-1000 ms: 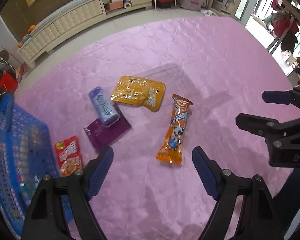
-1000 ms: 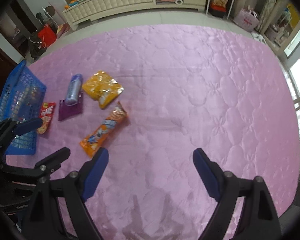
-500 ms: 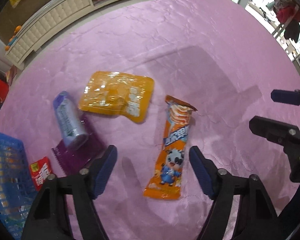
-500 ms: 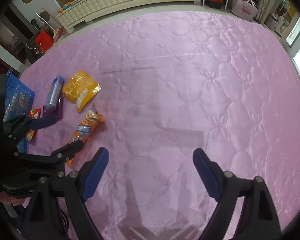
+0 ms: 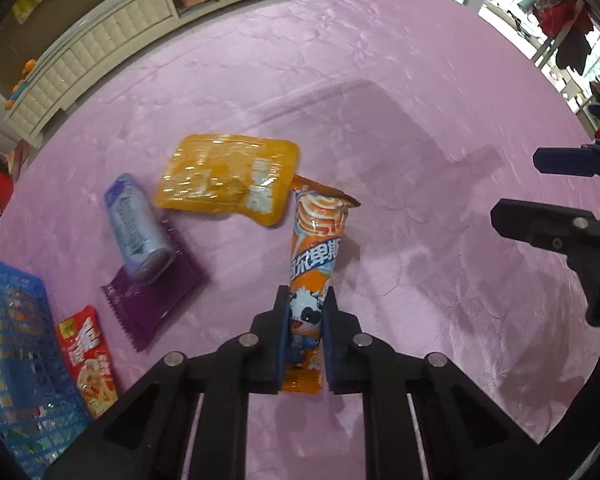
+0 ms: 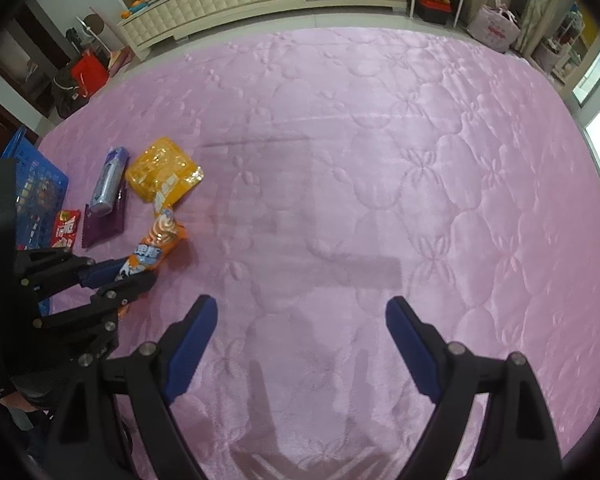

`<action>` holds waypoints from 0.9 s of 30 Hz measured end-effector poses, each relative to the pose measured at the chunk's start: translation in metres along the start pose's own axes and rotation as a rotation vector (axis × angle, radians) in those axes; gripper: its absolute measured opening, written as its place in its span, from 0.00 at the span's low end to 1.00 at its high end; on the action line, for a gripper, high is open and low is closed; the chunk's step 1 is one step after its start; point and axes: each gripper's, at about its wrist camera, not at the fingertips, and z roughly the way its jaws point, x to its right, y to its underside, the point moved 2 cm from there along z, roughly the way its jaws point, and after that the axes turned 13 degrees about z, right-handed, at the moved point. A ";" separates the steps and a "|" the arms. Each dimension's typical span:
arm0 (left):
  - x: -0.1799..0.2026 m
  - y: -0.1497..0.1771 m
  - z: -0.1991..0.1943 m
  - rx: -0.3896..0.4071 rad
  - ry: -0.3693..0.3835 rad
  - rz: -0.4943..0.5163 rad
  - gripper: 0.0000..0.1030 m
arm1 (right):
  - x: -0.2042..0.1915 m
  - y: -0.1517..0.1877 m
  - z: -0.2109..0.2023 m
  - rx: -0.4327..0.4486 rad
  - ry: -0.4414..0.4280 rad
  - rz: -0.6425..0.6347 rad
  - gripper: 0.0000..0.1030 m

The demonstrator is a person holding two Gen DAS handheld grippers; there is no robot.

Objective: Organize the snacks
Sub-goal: 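Grasp the orange bar with the left tool while the right tool grasps the orange bag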

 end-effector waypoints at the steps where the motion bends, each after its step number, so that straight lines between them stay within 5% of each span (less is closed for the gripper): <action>1: -0.005 0.005 -0.005 0.009 -0.013 -0.007 0.12 | -0.002 -0.001 0.001 0.001 0.003 -0.005 0.86; 14: -0.064 0.056 -0.055 0.074 -0.156 -0.202 0.12 | -0.069 -0.023 0.033 0.005 -0.079 -0.133 0.86; 27: -0.105 0.067 -0.056 0.069 -0.138 -0.335 0.12 | -0.125 -0.060 0.074 -0.005 -0.078 -0.354 0.86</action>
